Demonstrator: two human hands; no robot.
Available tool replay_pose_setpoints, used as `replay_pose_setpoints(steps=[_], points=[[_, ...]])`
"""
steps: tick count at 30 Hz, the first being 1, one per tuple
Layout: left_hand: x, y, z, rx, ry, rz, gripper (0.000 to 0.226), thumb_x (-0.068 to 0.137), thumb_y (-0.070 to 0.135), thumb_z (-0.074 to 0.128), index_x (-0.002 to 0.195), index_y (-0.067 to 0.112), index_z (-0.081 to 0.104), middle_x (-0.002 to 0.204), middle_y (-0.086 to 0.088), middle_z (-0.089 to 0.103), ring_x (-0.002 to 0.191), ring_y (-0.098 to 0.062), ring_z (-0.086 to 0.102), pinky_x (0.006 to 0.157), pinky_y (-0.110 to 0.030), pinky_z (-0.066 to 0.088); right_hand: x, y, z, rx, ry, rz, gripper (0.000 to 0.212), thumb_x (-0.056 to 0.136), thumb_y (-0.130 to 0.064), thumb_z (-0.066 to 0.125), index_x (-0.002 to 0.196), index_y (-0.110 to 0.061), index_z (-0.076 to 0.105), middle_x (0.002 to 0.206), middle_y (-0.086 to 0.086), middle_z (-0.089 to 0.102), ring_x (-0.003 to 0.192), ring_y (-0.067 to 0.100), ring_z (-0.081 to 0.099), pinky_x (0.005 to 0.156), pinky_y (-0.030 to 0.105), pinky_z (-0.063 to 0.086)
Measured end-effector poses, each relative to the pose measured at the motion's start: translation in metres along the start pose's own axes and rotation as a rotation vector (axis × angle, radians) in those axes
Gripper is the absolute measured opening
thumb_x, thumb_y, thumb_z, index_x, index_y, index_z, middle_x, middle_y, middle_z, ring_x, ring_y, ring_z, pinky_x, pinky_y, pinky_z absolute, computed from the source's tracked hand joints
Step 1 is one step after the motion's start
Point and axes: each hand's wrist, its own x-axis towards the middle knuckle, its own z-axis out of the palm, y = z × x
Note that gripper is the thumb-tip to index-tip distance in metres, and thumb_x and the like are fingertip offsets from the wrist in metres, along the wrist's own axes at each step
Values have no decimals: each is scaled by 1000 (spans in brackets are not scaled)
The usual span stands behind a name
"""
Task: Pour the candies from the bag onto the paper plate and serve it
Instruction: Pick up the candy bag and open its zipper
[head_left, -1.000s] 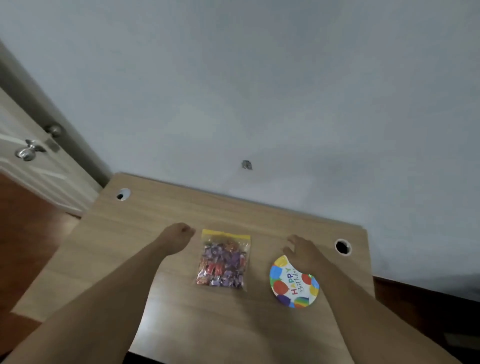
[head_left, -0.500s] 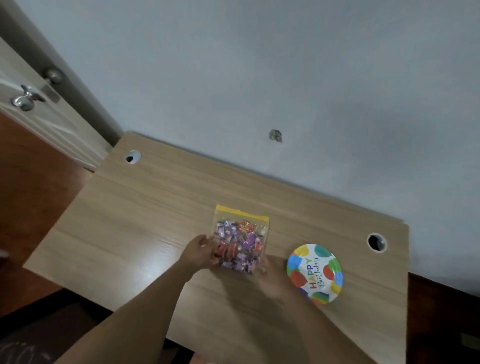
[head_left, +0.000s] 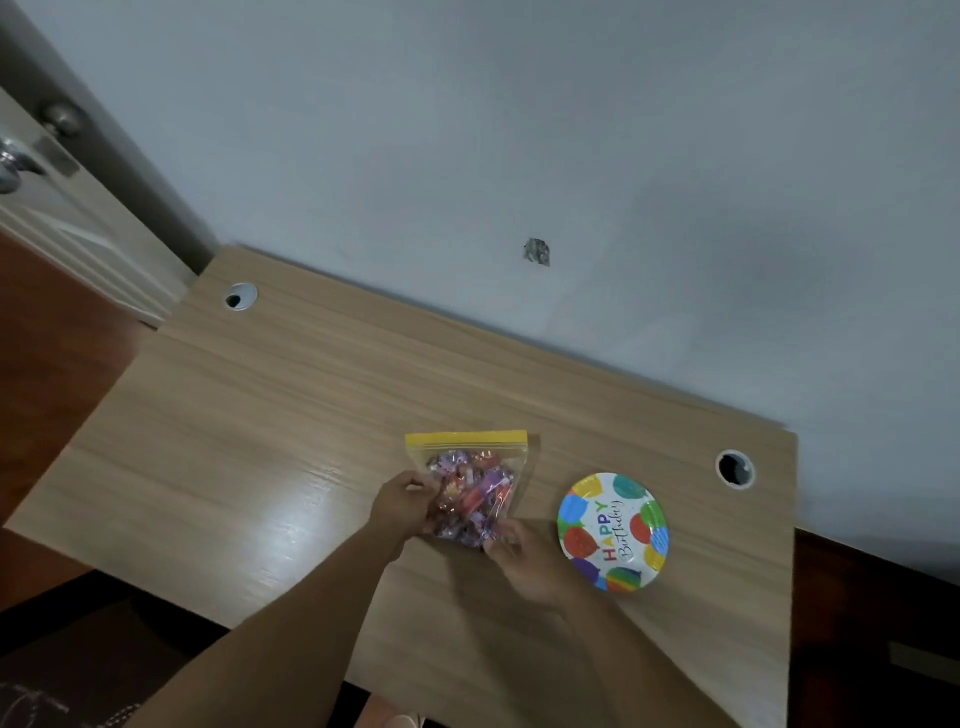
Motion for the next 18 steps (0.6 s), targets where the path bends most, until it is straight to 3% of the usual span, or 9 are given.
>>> replay_pose_setpoints(steps=[2, 5, 8, 10, 13, 15, 18], points=[[-6, -4, 2, 180, 37, 128, 18, 97, 34, 71, 84, 22, 70, 92, -9, 80, 95, -34, 76, 78, -36, 60, -7, -1, -6, -12, 24, -15, 49, 111, -41, 53, 156, -21, 54, 156, 0, 59, 143, 20, 57, 104, 27, 43], [-24, -4, 5, 361, 97, 351, 17, 102, 24, 66, 86, 21, 69, 83, -2, 73, 78, -19, 66, 65, -16, 46, -18, -2, -22, -65, 208, -46, 30, 109, -40, 53, 128, -22, 68, 126, -4, 72, 116, 16, 68, 90, 31, 49], [-43, -6, 4, 422, 112, 527, 15, 102, 17, 65, 88, 13, 71, 84, -1, 71, 79, -19, 64, 66, -21, 46, -28, -5, -41, -75, 387, -144, 15, 108, -37, 58, 105, -24, 67, 99, -11, 71, 93, 13, 68, 81, 31, 48], [-55, -9, 2, 430, 102, 626, 16, 102, 19, 64, 88, 14, 70, 85, -2, 71, 78, -20, 65, 68, -31, 50, -37, -7, -49, -84, 473, -243, 16, 106, -34, 63, 109, -21, 70, 103, -9, 75, 93, 12, 70, 84, 33, 53], [-75, -13, 2, 465, 71, 756, 17, 103, 18, 61, 87, 17, 68, 85, -2, 70, 77, -21, 66, 70, -40, 55, -51, -5, -56, -172, 478, -399, 24, 104, -29, 66, 125, -18, 68, 125, 0, 68, 117, 18, 65, 104, 37, 52], [-88, -15, 2, 464, 50, 828, 16, 103, 11, 62, 90, 16, 69, 86, -2, 70, 78, -21, 66, 71, -42, 55, -58, -5, -58, -271, 454, -437, 35, 104, -31, 67, 137, -20, 64, 137, 1, 59, 130, 21, 56, 114, 39, 45], [-107, -20, -1, 458, 31, 929, 13, 102, 6, 63, 96, 13, 72, 91, -2, 73, 82, -21, 68, 73, -42, 55, -65, -6, -53, -398, 414, -428, 45, 104, -39, 64, 147, -25, 59, 146, 0, 55, 136, 24, 51, 117, 43, 44]])
